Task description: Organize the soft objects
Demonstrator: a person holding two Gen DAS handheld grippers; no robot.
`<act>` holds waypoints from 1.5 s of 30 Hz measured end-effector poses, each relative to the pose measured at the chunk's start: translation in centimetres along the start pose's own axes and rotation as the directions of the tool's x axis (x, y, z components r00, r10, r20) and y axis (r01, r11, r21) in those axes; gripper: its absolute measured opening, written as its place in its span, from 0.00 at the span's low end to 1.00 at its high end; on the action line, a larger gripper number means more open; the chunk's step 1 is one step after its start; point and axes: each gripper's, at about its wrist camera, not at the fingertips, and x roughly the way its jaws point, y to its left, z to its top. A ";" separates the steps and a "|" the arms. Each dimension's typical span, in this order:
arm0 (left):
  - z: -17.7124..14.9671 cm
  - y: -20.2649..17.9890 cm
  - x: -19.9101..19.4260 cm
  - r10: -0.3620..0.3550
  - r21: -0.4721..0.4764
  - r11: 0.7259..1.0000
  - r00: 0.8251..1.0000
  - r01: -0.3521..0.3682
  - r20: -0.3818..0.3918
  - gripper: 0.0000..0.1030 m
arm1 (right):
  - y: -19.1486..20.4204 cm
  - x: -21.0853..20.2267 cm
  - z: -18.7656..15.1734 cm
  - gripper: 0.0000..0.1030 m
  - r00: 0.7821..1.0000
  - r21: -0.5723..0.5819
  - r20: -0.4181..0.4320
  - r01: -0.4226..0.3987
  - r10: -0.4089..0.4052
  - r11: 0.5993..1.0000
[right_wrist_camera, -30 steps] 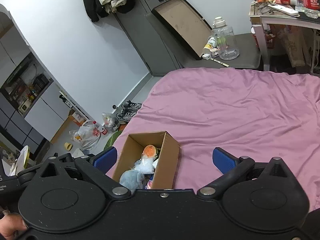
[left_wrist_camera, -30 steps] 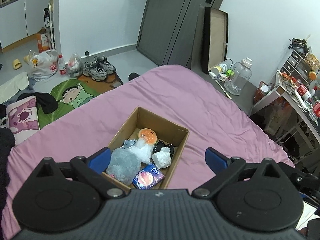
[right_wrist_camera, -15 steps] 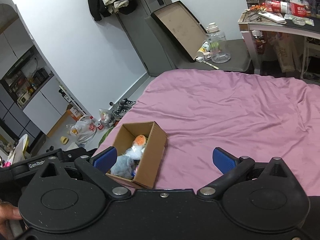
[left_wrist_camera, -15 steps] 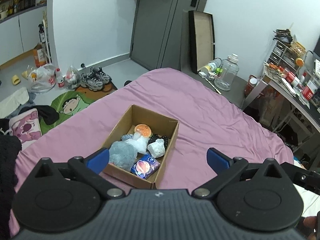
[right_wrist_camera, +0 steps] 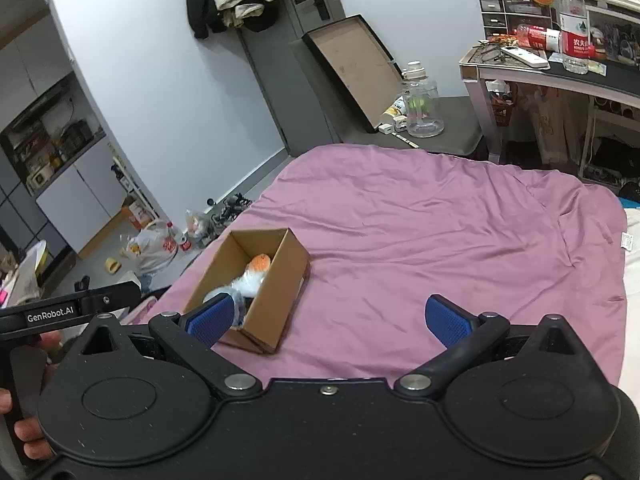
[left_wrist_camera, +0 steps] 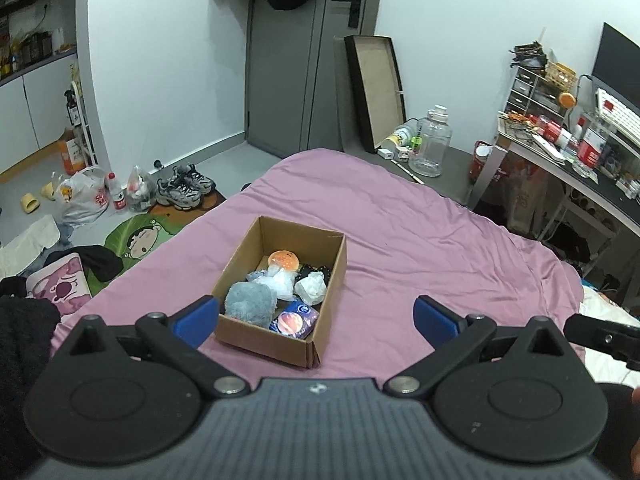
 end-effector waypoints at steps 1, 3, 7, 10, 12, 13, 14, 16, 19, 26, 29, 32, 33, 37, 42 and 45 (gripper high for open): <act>-0.3 -0.1 -0.3 0.002 0.008 1.000 1.000 -0.002 0.003 1.00 | 0.1 -0.2 -0.2 1.00 1.000 -0.009 -0.001 -0.001 0.001 1.000; -0.9 -0.3 -0.8 0.007 0.024 1.000 1.000 -0.008 0.009 1.00 | 0.2 -0.7 -0.7 1.00 1.000 -0.028 0.001 -0.002 0.002 1.000; -1.9 -0.1 -1.5 -0.002 0.027 1.000 1.000 0.002 0.006 1.00 | 0.4 -1.6 -1.4 1.00 1.000 -0.053 0.005 0.004 -0.004 0.999; -2.6 -0.2 -2.0 0.012 0.032 0.999 1.000 -0.012 0.005 1.00 | 0.6 -2.2 -1.8 1.00 1.000 -0.070 0.007 -0.005 0.005 0.998; -2.9 -0.2 -2.4 0.015 0.036 0.999 1.000 -0.015 0.006 1.00 | 0.6 -2.6 -2.1 1.00 1.000 -0.078 0.007 0.000 0.001 0.997; -3.1 -0.2 -2.6 0.014 0.037 0.999 1.000 -0.014 0.006 1.00 | 0.7 -2.9 -2.2 1.00 1.000 -0.082 0.012 -0.002 0.003 0.997; -3.2 -0.2 -2.8 0.016 0.039 0.999 1.000 -0.016 0.008 1.00 | 0.7 -3.1 -2.3 1.00 1.000 -0.084 0.017 -0.004 0.006 0.996; -3.5 -0.2 -3.2 0.023 0.040 0.999 1.000 -0.023 0.015 1.00 | 0.6 -3.6 -2.4 1.00 1.000 -0.085 0.022 -0.007 0.009 0.996; -3.7 -0.4 -3.8 0.022 0.042 0.999 1.000 -0.023 0.020 1.00 | 0.5 -4.2 -2.5 1.00 1.000 -0.090 0.028 -0.007 0.009 0.996; -3.9 -0.9 -5.1 0.022 0.056 0.998 0.999 -0.025 0.039 1.00 | 0.6 -5.2 -2.4 1.00 0.999 -0.099 0.032 -0.003 0.006 0.995; -3.9 -1.1 -5.5 0.025 0.058 0.998 0.999 -0.028 0.045 1.00 | 0.6 -5.4 -2.5 1.00 0.999 -0.106 0.031 -0.006 0.010 0.994; -4.0 -1.4 -5.7 0.027 0.063 0.998 0.998 -0.030 0.050 1.00 | 0.5 -5.6 -2.5 1.00 0.999 -0.109 0.032 0.001 0.002 0.994; -4.0 -1.5 -5.8 0.026 0.063 0.998 0.998 -0.030 0.051 1.00 | 0.4 -5.7 -2.5 1.00 1.000 -0.105 0.031 0.001 0.003 0.994; -4.1 -1.6 -6.0 0.028 0.066 0.997 0.998 -0.031 0.054 1.00 | -0.1 -6.1 -2.4 1.00 0.999 -0.091 0.035 -0.004 0.007 0.996; -4.2 -1.8 -6.1 0.028 0.072 0.997 0.998 -0.031 0.055 1.00 | -0.2 -6.3 -2.5 1.00 0.999 -0.091 0.038 0.001 0.003 0.996; -4.3 -1.9 -6.3 0.029 0.069 0.997 0.998 -0.033 0.056 1.00 | -0.3 -6.4 -2.5 1.00 0.999 -0.091 0.037 0.003 0.001 0.996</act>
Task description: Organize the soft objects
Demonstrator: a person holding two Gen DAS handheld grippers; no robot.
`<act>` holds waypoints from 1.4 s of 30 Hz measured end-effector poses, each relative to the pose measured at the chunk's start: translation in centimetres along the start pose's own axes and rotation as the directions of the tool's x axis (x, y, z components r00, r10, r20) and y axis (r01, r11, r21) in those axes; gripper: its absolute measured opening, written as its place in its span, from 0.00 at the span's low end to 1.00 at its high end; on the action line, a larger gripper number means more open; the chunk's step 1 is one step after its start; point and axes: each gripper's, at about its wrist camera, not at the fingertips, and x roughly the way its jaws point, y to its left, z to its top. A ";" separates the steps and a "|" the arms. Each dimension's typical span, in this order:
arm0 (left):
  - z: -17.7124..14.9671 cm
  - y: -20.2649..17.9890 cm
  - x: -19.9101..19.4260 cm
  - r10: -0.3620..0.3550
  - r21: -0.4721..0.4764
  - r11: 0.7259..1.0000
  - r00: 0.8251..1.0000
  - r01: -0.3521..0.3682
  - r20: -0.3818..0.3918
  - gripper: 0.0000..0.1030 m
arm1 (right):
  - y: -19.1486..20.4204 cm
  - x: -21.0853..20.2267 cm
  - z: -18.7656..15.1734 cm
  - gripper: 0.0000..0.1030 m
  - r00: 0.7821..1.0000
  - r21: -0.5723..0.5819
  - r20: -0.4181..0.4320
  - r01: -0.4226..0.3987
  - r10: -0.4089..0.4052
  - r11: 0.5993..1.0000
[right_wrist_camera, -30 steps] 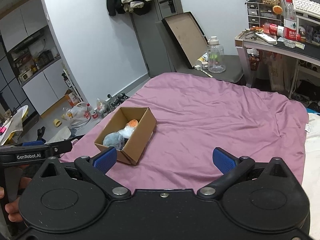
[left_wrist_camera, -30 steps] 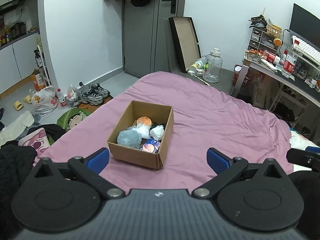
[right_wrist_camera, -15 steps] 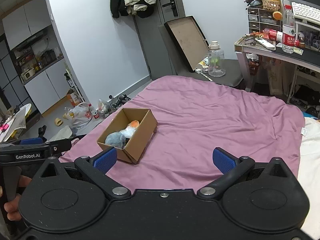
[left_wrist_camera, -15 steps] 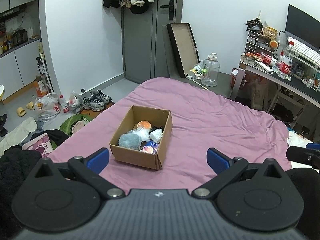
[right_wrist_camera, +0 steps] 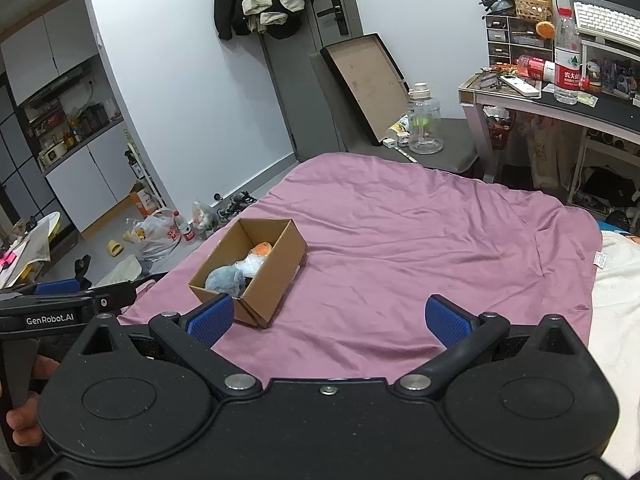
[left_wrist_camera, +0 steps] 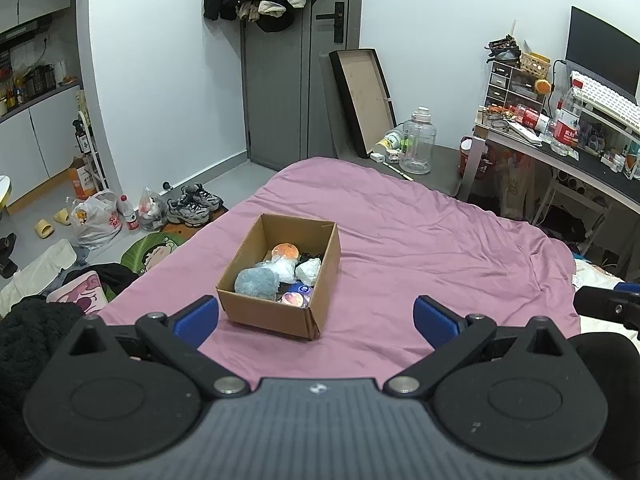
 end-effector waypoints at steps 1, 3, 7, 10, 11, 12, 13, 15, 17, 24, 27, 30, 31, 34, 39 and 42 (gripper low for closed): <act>0.0 -0.1 0.0 0.001 0.000 1.000 1.000 -0.001 0.000 1.00 | 0.0 0.0 0.0 1.00 1.000 -0.001 0.000 0.000 0.000 1.000; -0.1 -0.1 -0.1 0.002 0.001 1.000 1.000 -0.002 0.001 1.00 | -0.1 0.0 0.0 1.00 1.000 -0.004 0.001 -0.002 0.002 1.000; -0.1 -0.2 -0.2 0.001 0.005 1.000 1.000 -0.001 0.000 1.00 | -0.2 -0.1 -0.2 1.00 1.000 -0.009 0.002 -0.003 0.003 1.000; -0.1 -0.3 -0.4 0.002 0.010 1.000 1.000 -0.002 -0.001 1.00 | -0.2 -0.1 -0.2 1.00 1.000 -0.012 -0.001 -0.003 0.003 1.000; -0.1 -0.4 -0.4 0.002 0.011 1.000 1.000 -0.002 -0.001 1.00 | -0.2 -0.1 -0.2 1.00 1.000 -0.013 -0.001 -0.002 0.002 1.000; -0.1 -0.4 -0.4 0.002 0.011 1.000 1.000 -0.002 -0.001 1.00 | -0.1 -0.1 -0.2 1.00 1.000 -0.012 -0.001 -0.002 0.002 1.000; -0.1 -0.4 -0.4 0.002 0.010 1.000 1.000 -0.002 0.000 1.00 | -0.1 -0.1 -0.2 1.00 1.000 -0.013 -0.001 -0.002 0.002 1.000; -0.1 -0.4 -0.4 0.003 0.011 1.000 1.000 -0.003 -0.001 1.00 | -0.2 -0.1 -0.2 1.00 1.000 -0.017 -0.002 -0.001 0.001 1.000; -0.2 -0.5 -0.4 0.003 0.011 1.000 1.000 -0.003 -0.001 1.00 | -0.2 -0.1 -0.2 1.00 1.000 -0.016 -0.002 -0.001 0.001 1.000; -0.2 -0.5 -0.5 0.006 0.013 1.000 1.000 -0.006 -0.001 1.00 | -0.3 0.0 -0.3 1.00 1.000 -0.020 -0.008 0.004 -0.004 1.000; -0.3 -0.5 -0.5 0.005 0.014 1.000 1.000 -0.005 -0.001 1.00 | -0.4 0.0 -0.3 1.00 1.000 -0.023 -0.009 0.007 -0.007 1.000; -0.3 -0.5 -0.5 0.004 0.014 1.000 1.000 -0.004 -0.001 1.00 | -0.3 0.0 -0.3 1.00 1.000 -0.023 -0.008 0.008 -0.008 1.000; -0.4 -0.5 -0.5 0.003 0.014 1.000 1.000 -0.003 -0.002 1.00 | -0.3 -0.1 -0.4 1.00 1.000 -0.025 -0.008 0.011 -0.011 1.000; -0.5 -0.4 -0.6 0.004 0.015 1.000 1.000 -0.004 -0.002 1.00 | -0.5 0.0 -0.4 1.00 1.000 -0.031 -0.011 0.015 -0.015 0.999; -0.5 -0.4 -0.6 0.004 0.015 1.000 1.000 -0.004 -0.003 1.00 | -0.3 0.0 -0.4 1.00 1.000 -0.031 -0.011 0.015 -0.016 0.999; -0.6 -0.3 -0.5 0.002 0.014 1.000 1.000 -0.002 -0.006 1.00 | -0.3 0.0 -0.4 1.00 1.000 -0.033 -0.012 0.020 -0.020 0.999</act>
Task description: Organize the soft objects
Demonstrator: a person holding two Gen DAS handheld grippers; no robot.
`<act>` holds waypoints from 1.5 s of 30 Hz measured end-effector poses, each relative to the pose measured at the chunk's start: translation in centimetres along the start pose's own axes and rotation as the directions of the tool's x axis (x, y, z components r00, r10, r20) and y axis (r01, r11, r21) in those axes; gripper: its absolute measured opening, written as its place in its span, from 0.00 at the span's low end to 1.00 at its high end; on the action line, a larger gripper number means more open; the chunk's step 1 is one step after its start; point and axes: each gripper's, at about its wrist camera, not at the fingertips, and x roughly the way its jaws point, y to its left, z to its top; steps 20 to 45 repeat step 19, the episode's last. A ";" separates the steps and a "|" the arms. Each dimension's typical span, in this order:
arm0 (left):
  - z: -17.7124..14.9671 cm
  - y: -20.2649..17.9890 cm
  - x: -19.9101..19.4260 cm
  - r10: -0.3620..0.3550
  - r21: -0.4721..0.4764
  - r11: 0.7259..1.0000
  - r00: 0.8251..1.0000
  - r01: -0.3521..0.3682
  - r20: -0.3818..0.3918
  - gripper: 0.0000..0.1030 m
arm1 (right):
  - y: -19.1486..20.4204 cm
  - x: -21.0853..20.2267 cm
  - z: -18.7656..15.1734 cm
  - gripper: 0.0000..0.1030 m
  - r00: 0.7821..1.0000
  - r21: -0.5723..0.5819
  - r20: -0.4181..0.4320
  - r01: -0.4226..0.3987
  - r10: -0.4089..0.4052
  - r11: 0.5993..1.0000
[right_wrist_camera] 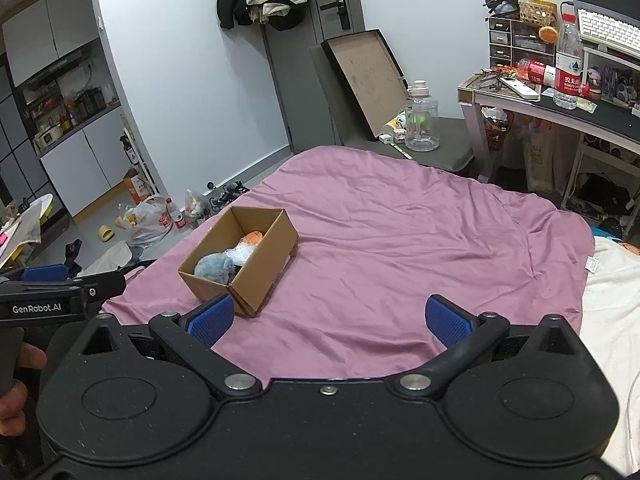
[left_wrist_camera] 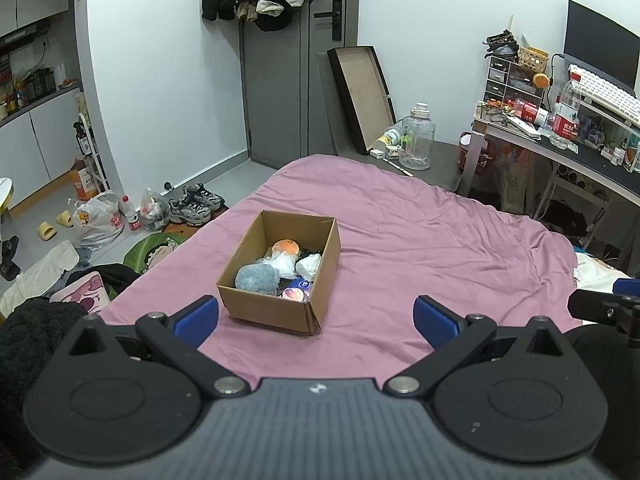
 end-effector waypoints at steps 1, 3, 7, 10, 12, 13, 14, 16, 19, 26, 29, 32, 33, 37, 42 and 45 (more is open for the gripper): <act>-0.1 0.1 0.0 0.000 0.001 1.000 1.000 0.000 -0.002 1.00 | -0.1 0.0 0.0 1.00 1.000 -0.001 0.000 0.001 -0.001 1.000; -0.2 0.2 0.1 0.002 0.002 1.000 1.000 -0.002 -0.004 1.00 | -0.1 0.0 -0.2 1.00 1.000 -0.006 -0.002 0.007 -0.007 1.000; -0.4 0.4 0.3 0.001 0.004 1.000 1.000 -0.001 -0.010 1.00 | -0.1 0.3 -0.2 1.00 1.000 -0.016 -0.007 0.017 -0.017 1.000; -0.4 0.3 0.6 0.000 0.006 1.000 1.000 0.000 -0.013 1.00 | -0.3 0.5 -0.3 1.00 1.000 -0.020 -0.011 0.017 -0.018 1.000; -0.5 0.3 0.7 0.001 0.007 1.000 1.000 -0.001 -0.012 1.00 | -0.1 0.8 -0.4 1.00 1.000 -0.024 -0.015 0.015 -0.016 1.000; -0.5 0.4 0.9 0.000 0.008 1.000 1.000 0.000 -0.015 1.00 | 0.0 0.9 -0.4 1.00 1.000 -0.025 -0.020 0.016 -0.017 1.000; -0.6 0.4 1.1 0.000 0.011 1.000 1.000 0.001 -0.020 1.00 | 0.1 1.0 -0.5 1.00 1.000 -0.027 -0.025 0.017 -0.018 0.999; -0.5 0.3 1.4 0.000 0.016 1.000 1.000 0.000 -0.023 1.00 | 0.1 1.3 -0.6 1.00 0.999 -0.030 -0.025 0.022 -0.022 0.999; -0.4 0.3 1.9 0.000 0.019 1.000 1.000 0.000 -0.017 1.00 | 0.3 1.8 -0.6 1.00 0.999 -0.030 -0.021 0.028 -0.028 0.999; -0.4 0.3 1.9 0.000 0.019 1.000 1.000 0.000 -0.017 1.00 | 0.3 1.8 -0.6 1.00 0.999 -0.030 -0.021 0.028 -0.028 0.999; -0.4 0.3 1.9 0.000 0.019 1.000 1.000 0.000 -0.017 1.00 | 0.3 1.8 -0.6 1.00 0.999 -0.030 -0.021 0.028 -0.028 0.999; -0.4 0.3 1.9 0.000 0.019 1.000 1.000 0.000 -0.017 1.00 | 0.3 1.8 -0.6 1.00 0.999 -0.030 -0.021 0.028 -0.028 0.999; -0.4 0.3 1.9 0.000 0.019 1.000 1.000 0.000 -0.017 1.00 | 0.3 1.8 -0.6 1.00 0.999 -0.030 -0.021 0.028 -0.028 0.999; -0.4 0.3 1.9 0.000 0.019 1.000 1.000 0.000 -0.017 1.00 | 0.3 1.8 -0.6 1.00 0.999 -0.030 -0.021 0.028 -0.028 0.999; -0.4 0.3 1.9 0.000 0.019 1.000 1.000 0.000 -0.017 1.00 | 0.3 1.8 -0.6 1.00 0.999 -0.030 -0.021 0.028 -0.028 0.999; -0.4 0.3 1.9 0.000 0.019 1.000 1.000 0.000 -0.017 1.00 | 0.3 1.8 -0.6 1.00 0.999 -0.030 -0.021 0.028 -0.028 0.999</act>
